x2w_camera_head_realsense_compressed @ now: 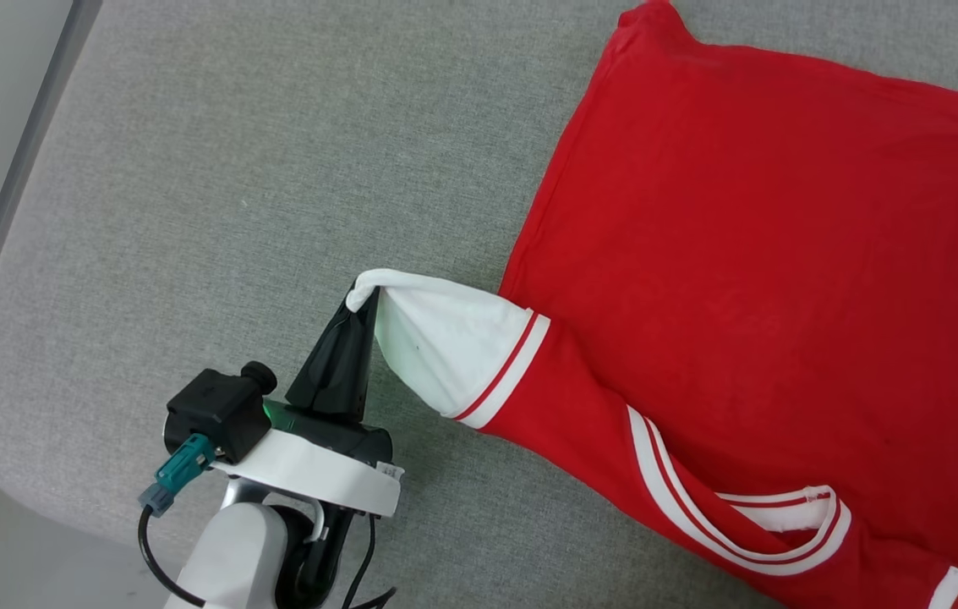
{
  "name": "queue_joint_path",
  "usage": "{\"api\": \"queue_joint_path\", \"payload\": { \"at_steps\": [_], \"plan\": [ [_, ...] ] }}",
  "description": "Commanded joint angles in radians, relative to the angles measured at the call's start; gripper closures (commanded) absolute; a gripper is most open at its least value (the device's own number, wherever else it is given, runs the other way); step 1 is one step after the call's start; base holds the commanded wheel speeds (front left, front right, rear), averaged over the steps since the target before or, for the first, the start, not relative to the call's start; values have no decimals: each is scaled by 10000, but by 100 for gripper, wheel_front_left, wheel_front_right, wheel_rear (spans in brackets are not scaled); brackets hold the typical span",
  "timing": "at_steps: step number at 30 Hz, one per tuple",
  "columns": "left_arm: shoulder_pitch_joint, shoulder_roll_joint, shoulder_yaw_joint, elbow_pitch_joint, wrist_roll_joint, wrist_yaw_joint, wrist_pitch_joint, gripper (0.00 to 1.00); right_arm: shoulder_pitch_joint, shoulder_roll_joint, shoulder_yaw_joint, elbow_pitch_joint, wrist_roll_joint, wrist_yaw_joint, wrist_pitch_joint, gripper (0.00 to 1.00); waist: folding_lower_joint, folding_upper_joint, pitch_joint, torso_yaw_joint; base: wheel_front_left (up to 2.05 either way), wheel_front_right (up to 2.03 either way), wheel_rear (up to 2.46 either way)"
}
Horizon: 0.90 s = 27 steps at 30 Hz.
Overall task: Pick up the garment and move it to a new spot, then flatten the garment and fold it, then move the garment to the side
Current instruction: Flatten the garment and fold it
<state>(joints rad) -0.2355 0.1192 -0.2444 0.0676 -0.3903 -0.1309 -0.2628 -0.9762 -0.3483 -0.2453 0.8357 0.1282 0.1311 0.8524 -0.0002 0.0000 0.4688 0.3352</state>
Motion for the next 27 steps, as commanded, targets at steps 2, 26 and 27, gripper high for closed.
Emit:
{"api": "queue_joint_path", "payload": {
  "at_steps": [2, 26, 27],
  "plan": [
    [122, 33, 73, 99, 72, 6, -25, 100, 795, 78, 233, 160, -271, -6, 89, 100, 2, 0, -376, -124, 0, 0, 0],
    [1999, 579, 1333, 1222, 278, 7, -23, 100, 7748, -70, -1195, -6466, 2059, -6, -360, 100, 2, 0, -3480, -2634, 0, 0, 0],
    [2079, 602, 1367, 1277, 275, 7, -23, 100, 8270, 171, -1410, -6749, 2081, -6, -455, 100, 2, 0, -3536, -2708, 0, 0, 0]
  ]
}}
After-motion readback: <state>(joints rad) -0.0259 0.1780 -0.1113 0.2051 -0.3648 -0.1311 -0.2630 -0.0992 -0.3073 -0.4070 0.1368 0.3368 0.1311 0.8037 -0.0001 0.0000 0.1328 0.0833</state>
